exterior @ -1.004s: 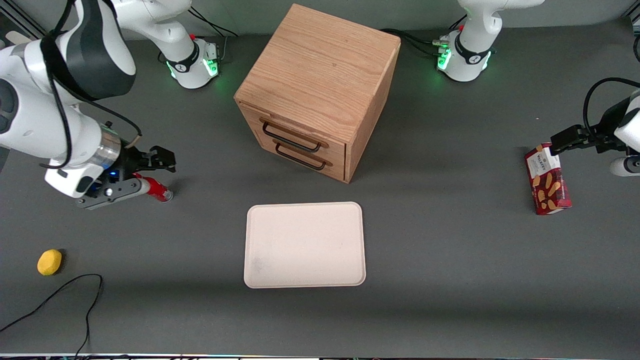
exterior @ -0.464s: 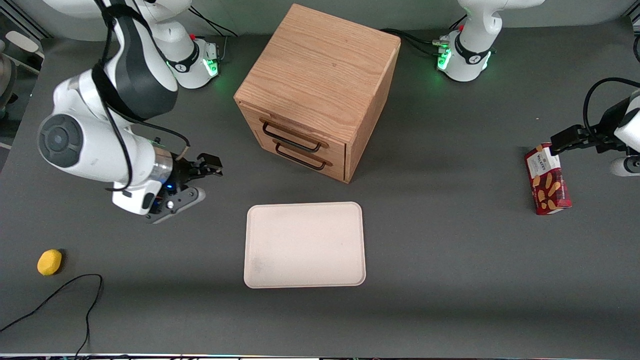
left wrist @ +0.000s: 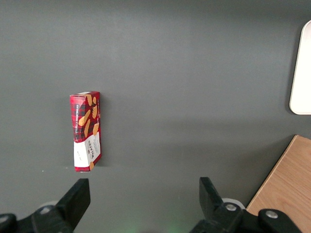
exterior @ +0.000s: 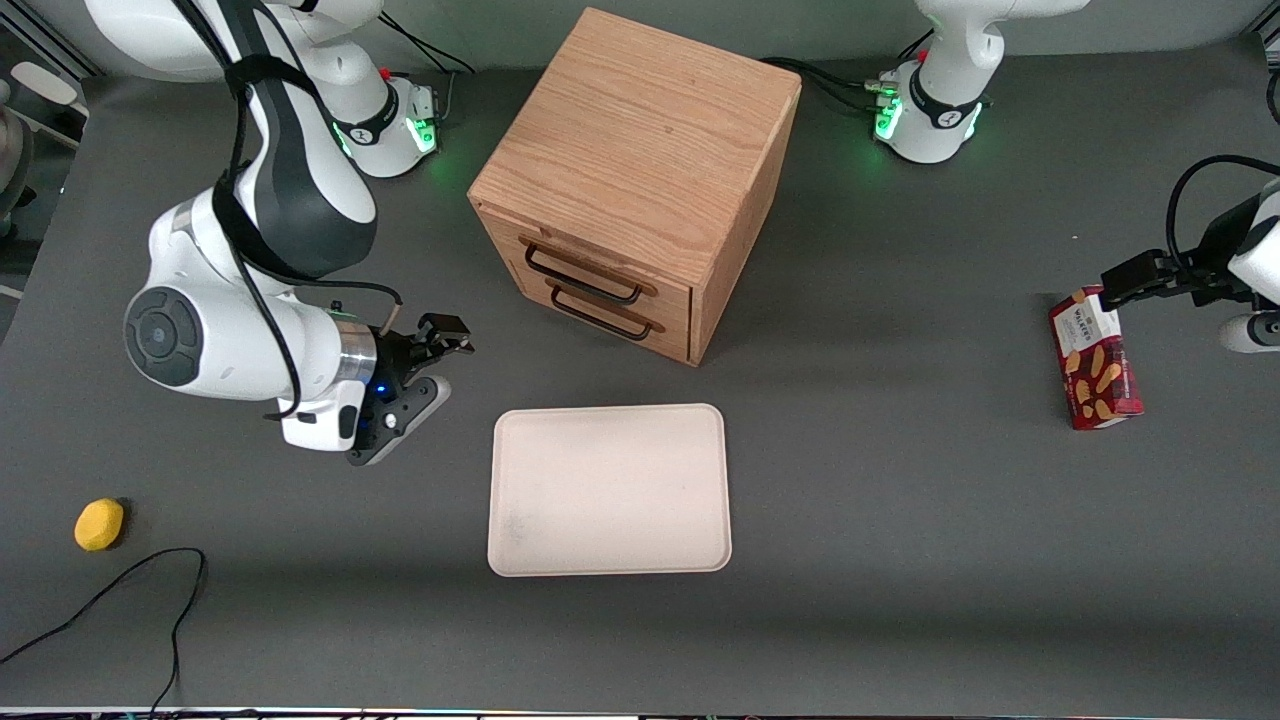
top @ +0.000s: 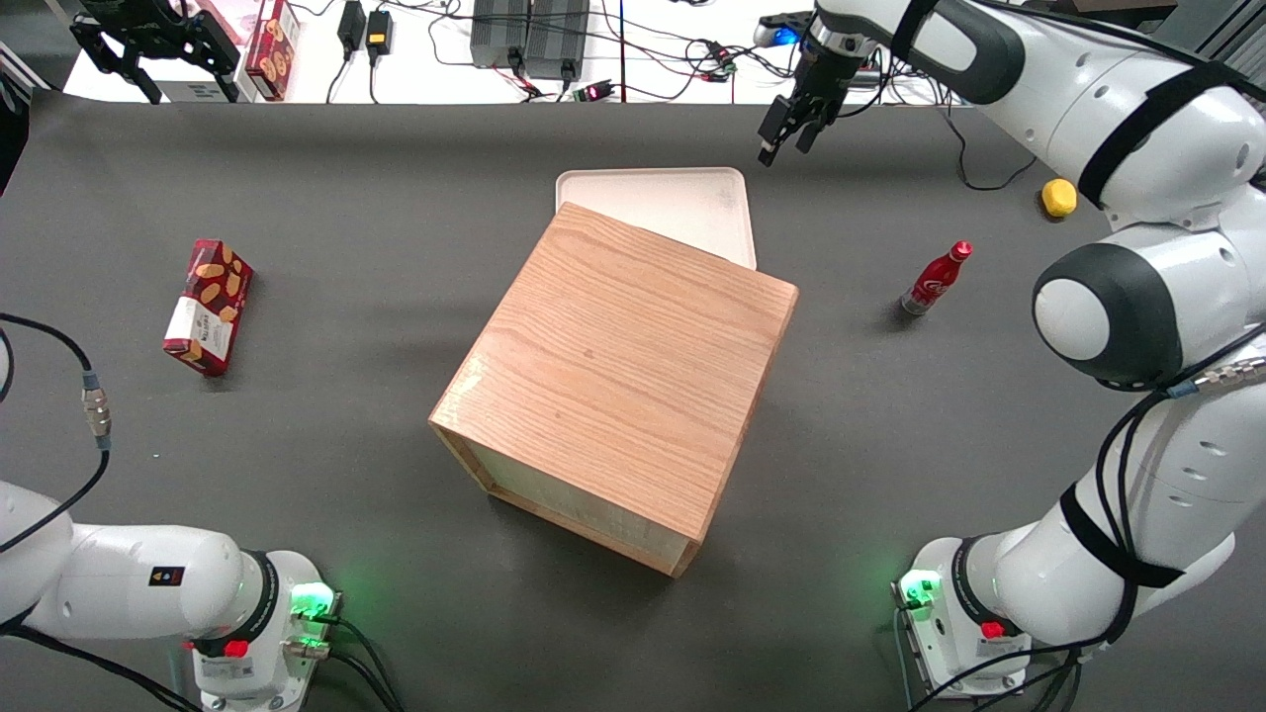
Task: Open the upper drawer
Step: 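Move the right gripper toward the upper drawer's black handle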
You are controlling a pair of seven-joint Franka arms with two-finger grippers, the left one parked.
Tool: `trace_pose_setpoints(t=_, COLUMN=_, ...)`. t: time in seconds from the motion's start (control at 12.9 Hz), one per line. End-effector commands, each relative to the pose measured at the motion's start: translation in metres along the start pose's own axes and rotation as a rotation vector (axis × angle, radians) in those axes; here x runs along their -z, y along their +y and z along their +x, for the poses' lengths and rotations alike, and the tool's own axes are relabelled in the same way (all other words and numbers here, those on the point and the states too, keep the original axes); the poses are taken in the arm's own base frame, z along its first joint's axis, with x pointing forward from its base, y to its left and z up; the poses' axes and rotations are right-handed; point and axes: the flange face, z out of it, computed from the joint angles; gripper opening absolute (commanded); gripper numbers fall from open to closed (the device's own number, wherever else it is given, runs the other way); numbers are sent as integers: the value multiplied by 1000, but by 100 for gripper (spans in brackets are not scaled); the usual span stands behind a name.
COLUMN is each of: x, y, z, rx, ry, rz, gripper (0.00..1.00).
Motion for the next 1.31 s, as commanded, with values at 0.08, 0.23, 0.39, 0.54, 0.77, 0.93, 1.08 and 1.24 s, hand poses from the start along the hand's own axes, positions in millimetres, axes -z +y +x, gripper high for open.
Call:
trace_pose_setpoints(t=0.08, x=-14, y=-30, z=8, rx=93, ry=-61, rz=87, gripper=100)
trace_pose_setpoints(t=0.23, x=-21, y=-46, z=11, rx=121, ry=-79, rz=91, gripper=100)
trace_pose_setpoints(t=0.39, x=-33, y=-66, z=15, rx=152, ry=-101, rz=94, gripper=100)
trace_pose_setpoints(t=0.54, x=-35, y=-76, z=18, rx=99, ry=-90, rz=132, gripper=100)
trace_pose_setpoints(t=0.77, x=-53, y=-95, z=28, rx=128, ry=-103, rz=123, gripper=100)
trace_pose_setpoints(t=0.93, x=-54, y=-97, z=31, rx=135, ry=-82, rz=114, gripper=100)
trace_pose_setpoints(t=1.08, x=-58, y=-103, z=35, rx=158, ry=-75, rz=110, gripper=100)
trace_pose_setpoints(t=1.24, x=-61, y=-110, z=36, rx=211, ry=-77, rz=107, gripper=100)
